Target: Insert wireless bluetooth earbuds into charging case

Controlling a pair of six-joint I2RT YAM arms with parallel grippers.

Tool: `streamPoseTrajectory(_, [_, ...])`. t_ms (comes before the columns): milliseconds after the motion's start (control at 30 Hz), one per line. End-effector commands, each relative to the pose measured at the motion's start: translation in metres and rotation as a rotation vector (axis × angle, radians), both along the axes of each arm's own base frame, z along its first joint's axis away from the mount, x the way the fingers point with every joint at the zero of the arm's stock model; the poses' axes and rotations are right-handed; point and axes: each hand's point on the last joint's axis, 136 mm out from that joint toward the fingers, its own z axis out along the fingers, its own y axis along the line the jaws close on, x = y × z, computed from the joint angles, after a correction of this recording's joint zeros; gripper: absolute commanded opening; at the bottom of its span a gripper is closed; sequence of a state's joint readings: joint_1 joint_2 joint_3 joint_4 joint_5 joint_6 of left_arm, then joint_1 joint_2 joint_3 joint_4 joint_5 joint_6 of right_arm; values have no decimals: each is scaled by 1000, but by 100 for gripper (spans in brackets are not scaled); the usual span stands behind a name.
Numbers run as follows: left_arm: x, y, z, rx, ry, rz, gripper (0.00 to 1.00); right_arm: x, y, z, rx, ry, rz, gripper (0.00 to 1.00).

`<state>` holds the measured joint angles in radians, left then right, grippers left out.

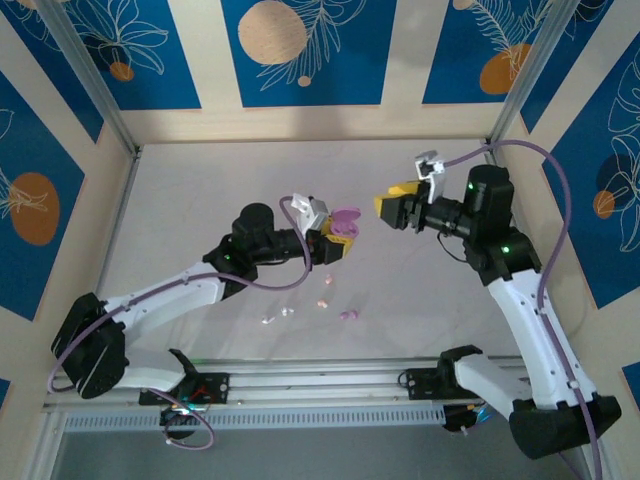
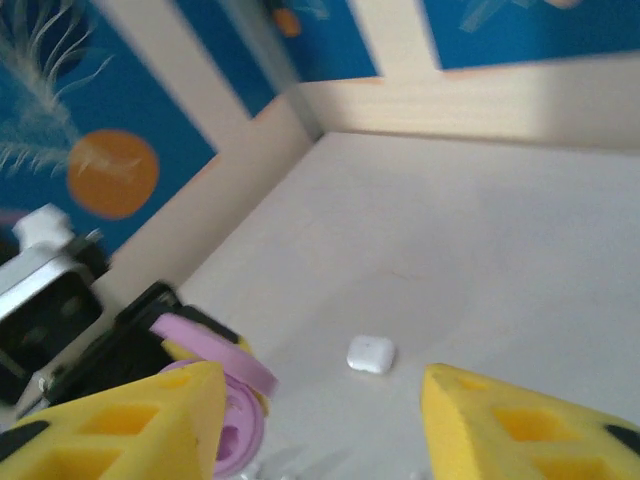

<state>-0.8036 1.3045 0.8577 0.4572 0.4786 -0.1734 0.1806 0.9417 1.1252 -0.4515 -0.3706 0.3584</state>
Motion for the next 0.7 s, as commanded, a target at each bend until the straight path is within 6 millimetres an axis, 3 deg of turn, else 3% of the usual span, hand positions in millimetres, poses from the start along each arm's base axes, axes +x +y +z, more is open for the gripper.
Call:
streamPoseTrajectory(0, [5, 14, 14, -41, -62, 84, 26, -6, -28, -80, 109, 455, -244, 49])
streamPoseTrajectory(167, [7, 28, 10, -51, -43, 124, 26, -40, -10, -173, 156, 840, -198, 38])
streamPoseTrajectory(333, [11, 45, 7, -69, -36, 190, 26, -79, 11, -238, -2, 1006, -145, 36])
streamPoseTrajectory(467, [13, 54, 8, -87, -29, 215, 26, -100, 27, -267, -146, 1052, -87, 36])
streamPoseTrajectory(667, [14, 67, 16, -104, -56, 262, 26, -103, 58, -276, -280, 998, 51, 36])
